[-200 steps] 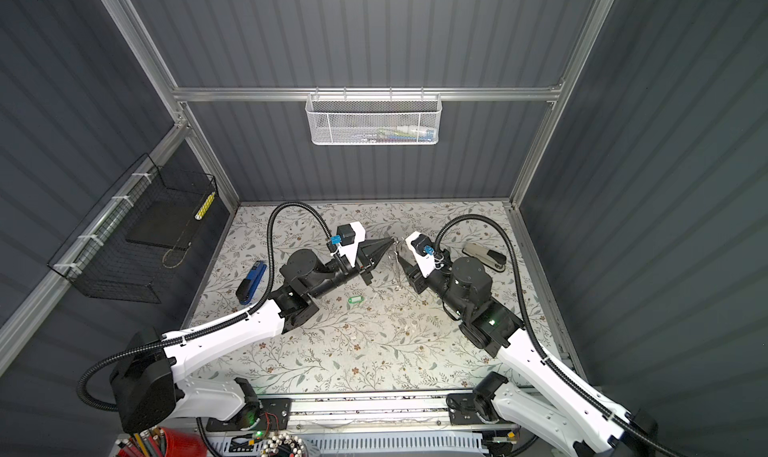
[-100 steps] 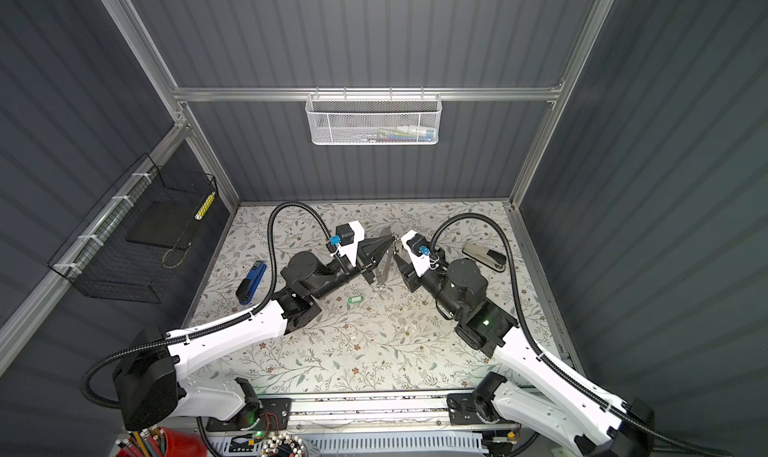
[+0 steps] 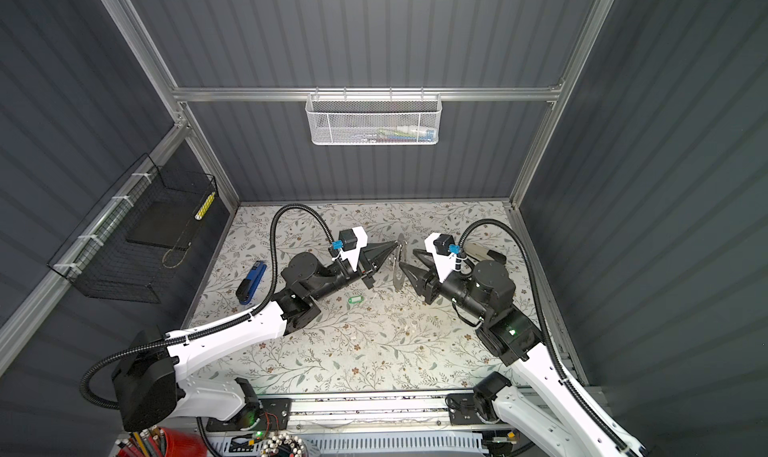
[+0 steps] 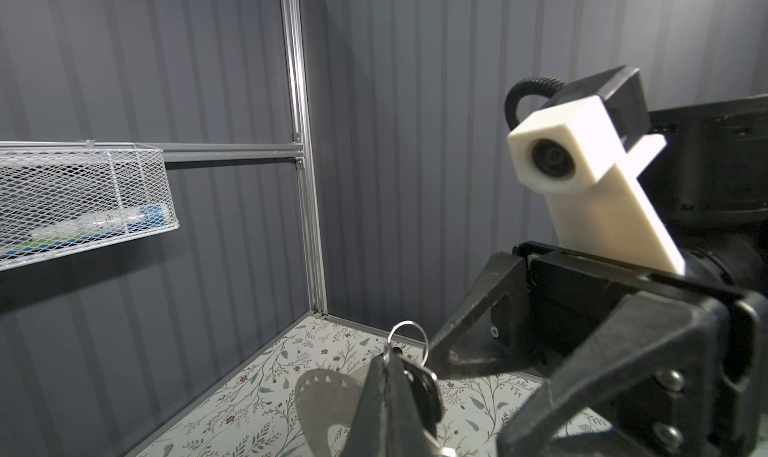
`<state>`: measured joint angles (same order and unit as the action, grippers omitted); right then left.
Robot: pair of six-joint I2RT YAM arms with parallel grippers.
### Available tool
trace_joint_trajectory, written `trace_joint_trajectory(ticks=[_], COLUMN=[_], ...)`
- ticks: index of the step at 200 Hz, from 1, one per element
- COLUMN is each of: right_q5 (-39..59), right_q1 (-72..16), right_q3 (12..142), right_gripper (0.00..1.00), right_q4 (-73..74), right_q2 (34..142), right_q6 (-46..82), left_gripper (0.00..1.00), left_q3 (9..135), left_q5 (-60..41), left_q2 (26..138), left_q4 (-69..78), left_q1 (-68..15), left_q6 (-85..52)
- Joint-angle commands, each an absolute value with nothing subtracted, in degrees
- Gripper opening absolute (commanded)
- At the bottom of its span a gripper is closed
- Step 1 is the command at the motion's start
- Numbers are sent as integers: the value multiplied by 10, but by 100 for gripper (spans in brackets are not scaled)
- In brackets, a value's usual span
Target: Put the keys on the keyring
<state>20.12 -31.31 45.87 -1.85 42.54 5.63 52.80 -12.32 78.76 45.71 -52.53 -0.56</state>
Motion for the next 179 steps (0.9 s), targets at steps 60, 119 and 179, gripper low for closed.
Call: trace_joint_trajectory(ticks=[60,119,179], right_q5=[215,127,208], right_q1=[-311,-305,-281], right_q3=[451,450,461], right_gripper=[42,29,24], right_q4=[20,43,89], right_q2=[395,387,419], right_q6=[270,309,360], left_gripper=[0,0,0], left_q3=[525,524,526], left_q5=[-161,-173,-180], left_q2=[771,772,773], left_q4=[479,476,476], left_q1=[-520,-519,-519], left_q6=[6,6,6])
